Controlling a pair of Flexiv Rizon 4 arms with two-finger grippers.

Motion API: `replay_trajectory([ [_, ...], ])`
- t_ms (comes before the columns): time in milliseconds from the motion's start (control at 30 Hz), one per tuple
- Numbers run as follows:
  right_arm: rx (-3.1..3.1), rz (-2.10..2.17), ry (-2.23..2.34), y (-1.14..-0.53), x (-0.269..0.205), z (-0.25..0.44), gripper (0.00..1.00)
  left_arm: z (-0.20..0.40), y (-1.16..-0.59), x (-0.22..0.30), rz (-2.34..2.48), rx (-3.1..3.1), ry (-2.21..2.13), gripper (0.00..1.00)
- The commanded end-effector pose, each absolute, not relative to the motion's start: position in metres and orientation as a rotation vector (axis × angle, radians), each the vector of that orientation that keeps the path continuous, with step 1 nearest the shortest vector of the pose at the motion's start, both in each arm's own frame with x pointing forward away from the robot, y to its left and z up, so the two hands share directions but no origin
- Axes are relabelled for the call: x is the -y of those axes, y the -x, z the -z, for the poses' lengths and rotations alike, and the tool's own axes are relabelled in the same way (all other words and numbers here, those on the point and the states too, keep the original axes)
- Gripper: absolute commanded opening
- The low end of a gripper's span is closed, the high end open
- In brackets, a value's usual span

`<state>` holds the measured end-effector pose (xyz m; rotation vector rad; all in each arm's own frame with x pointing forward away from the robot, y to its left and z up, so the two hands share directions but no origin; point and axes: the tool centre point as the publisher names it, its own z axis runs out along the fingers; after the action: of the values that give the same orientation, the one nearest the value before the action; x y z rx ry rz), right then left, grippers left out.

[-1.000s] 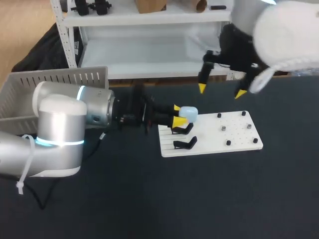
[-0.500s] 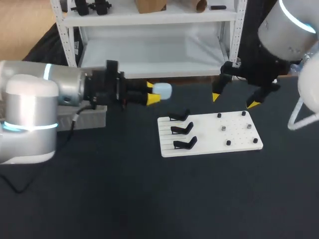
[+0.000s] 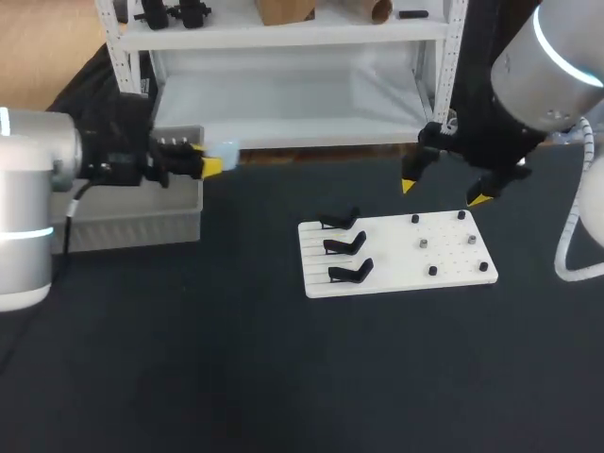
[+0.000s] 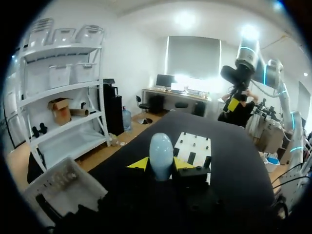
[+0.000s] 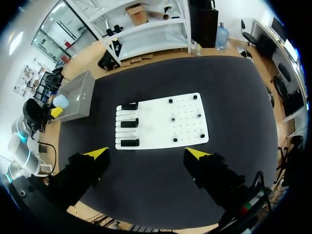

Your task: Pick up each earbud case from the left stands, insert the matching earbuds, close the lid, and place the case in the box.

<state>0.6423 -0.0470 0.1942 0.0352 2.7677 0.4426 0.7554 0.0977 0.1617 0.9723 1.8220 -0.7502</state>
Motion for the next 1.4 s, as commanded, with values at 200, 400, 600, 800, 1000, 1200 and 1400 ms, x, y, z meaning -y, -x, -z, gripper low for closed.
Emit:
replay_trajectory([
  [200,-2.743,-0.437,-0.044,-0.639,0.048,-0.194,1.00,-0.147,-0.775,-0.153,0.590,-1.950,-0.783,0.00],
  [400,-2.743,-0.437,-0.044,-0.639,0.048,-0.194,1.00,-0.136,-0.802,-0.180,0.587,-1.973,-0.730,0.00],
  [600,-2.743,-0.437,-0.044,-0.639,0.048,-0.194,1.00,-0.124,-0.832,-0.205,0.591,-1.994,-0.714,0.00],
  [800,-2.743,-0.437,-0.044,-0.639,0.048,-0.194,1.00,-0.120,-0.851,-0.224,0.604,-1.997,-0.704,0.00],
  [1000,-2.743,-0.437,-0.044,-0.639,0.048,-0.194,1.00,-0.120,-0.860,-0.230,0.608,-1.997,-0.737,0.00],
  [1200,-2.743,-0.437,-0.044,-0.639,0.048,-0.194,1.00,-0.123,-0.856,-0.227,0.579,-2.005,-0.787,1.00],
  [1400,-2.743,-0.437,-0.044,-0.639,0.048,-0.194,1.00,-0.127,-0.842,-0.227,0.552,-1.995,-0.796,1.00],
])
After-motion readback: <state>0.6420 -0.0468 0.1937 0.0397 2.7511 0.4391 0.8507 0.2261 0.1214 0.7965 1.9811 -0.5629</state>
